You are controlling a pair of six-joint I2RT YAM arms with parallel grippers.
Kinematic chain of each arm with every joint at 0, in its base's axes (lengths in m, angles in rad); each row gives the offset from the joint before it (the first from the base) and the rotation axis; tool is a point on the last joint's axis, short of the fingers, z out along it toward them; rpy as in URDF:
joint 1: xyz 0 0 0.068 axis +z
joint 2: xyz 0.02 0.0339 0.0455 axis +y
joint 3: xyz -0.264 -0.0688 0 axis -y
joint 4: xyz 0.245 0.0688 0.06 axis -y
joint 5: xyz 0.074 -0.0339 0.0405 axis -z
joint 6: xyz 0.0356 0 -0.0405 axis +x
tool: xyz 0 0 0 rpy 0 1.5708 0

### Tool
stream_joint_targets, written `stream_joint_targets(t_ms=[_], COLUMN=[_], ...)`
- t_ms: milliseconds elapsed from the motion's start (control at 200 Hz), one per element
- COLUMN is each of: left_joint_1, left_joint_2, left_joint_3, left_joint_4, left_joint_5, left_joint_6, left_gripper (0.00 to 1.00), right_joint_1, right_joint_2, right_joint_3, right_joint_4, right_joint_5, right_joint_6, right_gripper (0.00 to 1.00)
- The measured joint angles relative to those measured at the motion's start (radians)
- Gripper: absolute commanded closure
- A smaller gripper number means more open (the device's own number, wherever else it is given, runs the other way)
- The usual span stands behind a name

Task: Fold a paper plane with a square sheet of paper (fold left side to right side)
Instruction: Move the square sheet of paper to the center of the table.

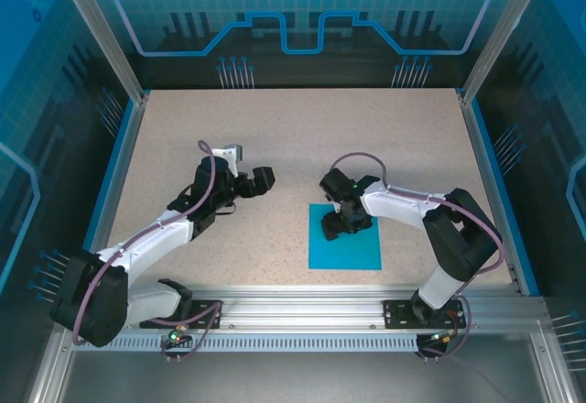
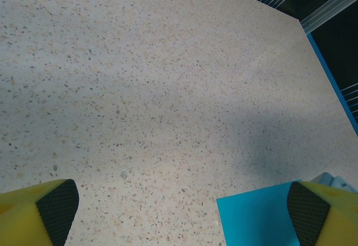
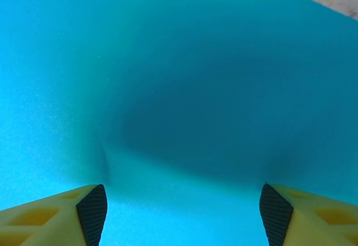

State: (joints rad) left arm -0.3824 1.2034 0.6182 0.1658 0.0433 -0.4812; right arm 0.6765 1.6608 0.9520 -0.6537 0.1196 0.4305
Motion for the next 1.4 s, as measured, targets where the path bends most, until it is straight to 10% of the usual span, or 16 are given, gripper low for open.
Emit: stream_joint_targets(t_ms=[970, 1401], left_joint_1=[0.000, 0.000], left_joint_2=[-0.003, 0.338], left_joint_3=[0.077, 0.224], left_joint_4=[-0.130, -0.239], left_joint_5=[-0.042, 0.304], left_joint_6=[-0.029, -0.122], left_gripper=[0.01, 0.24], right_joint_1=[-0.027, -0.202], right_joint_2=[0.331, 0.195], right_joint_3=[0.395, 0.328], right_joint_4=[0.090, 0.131], right_joint_5=[-0.027, -0.072], right_joint_6=[0.040, -0.048], right_gripper=[0.26, 0.10])
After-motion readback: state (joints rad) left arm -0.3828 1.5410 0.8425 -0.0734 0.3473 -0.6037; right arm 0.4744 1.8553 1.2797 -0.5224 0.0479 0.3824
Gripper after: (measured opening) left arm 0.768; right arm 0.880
